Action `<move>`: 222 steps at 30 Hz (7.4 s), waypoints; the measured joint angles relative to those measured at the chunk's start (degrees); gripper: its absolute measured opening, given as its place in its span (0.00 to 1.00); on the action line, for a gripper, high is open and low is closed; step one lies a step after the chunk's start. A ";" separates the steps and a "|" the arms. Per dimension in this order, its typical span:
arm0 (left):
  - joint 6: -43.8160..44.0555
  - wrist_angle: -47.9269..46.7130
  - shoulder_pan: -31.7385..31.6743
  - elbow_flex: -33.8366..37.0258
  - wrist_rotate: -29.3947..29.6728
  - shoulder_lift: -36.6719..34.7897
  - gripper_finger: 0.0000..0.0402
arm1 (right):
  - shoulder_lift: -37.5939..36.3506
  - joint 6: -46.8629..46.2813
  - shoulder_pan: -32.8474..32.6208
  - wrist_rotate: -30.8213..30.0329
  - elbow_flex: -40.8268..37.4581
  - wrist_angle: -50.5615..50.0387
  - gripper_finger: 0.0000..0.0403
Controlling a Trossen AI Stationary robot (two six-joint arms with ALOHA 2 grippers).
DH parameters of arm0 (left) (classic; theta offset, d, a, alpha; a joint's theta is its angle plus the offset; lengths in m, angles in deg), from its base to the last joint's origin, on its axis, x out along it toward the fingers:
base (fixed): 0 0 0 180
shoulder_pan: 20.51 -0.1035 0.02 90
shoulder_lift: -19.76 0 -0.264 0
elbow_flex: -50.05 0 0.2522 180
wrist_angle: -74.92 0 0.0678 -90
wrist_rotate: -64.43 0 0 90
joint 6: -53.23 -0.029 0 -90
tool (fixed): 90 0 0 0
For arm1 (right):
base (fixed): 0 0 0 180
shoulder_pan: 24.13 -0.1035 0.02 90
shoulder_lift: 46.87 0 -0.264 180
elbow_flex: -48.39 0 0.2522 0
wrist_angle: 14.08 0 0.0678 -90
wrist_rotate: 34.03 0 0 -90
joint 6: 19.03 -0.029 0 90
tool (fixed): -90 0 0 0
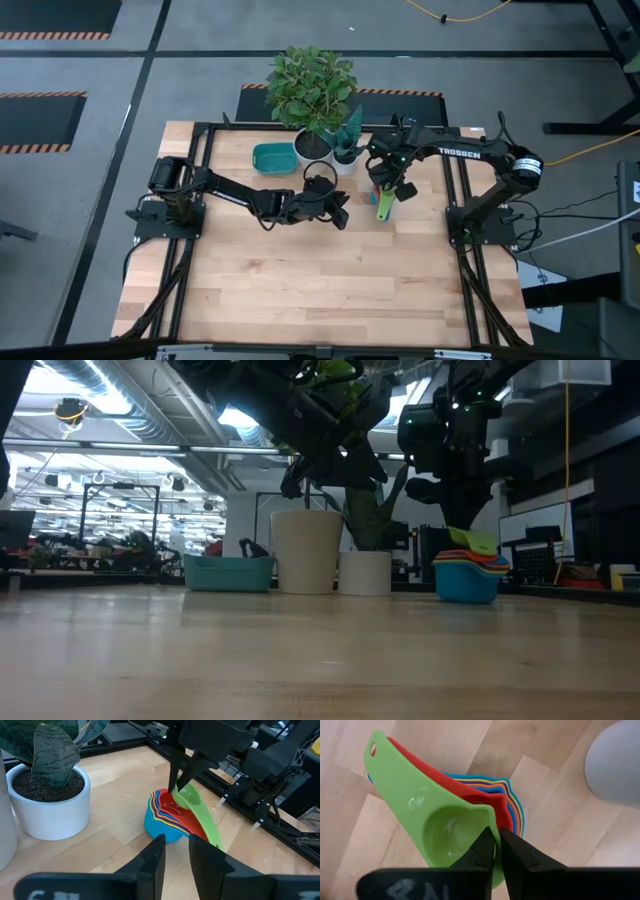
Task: Nest measuring cups in basket
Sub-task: Stack the green measuring cup on top of the red measuring cup, then put the stacked measuring cup into the blue bin
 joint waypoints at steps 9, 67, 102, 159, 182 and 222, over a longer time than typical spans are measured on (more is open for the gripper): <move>0.01 0.00 0.00 0.00 0.00 0.00 0.20 | 0.00 -0.20 0.00 0.02 0.00 0.00 0.07; 0.00 0.14 0.00 0.00 0.00 0.00 0.20 | -8.98 -14.99 0.50 2.93 4.17 -15.28 0.26; 0.00 0.21 0.00 0.00 0.00 0.00 0.20 | -35.77 -39.33 -0.07 -23.35 -28.11 -0.91 0.26; -9.15 -9.65 0.26 0.02 -0.07 -9.87 0.20 | -5.84 -34.90 1.25 -4.11 -28.11 30.42 0.26; -8.98 -15.96 0.79 0.05 0.02 -10.21 0.20 | -3.89 -45.48 -8.62 -3.83 -28.13 46.06 0.26; -8.87 -16.73 0.76 0.00 0.02 -10.19 0.20 | 8.92 -54.27 -17.57 2.04 -24.21 71.23 0.26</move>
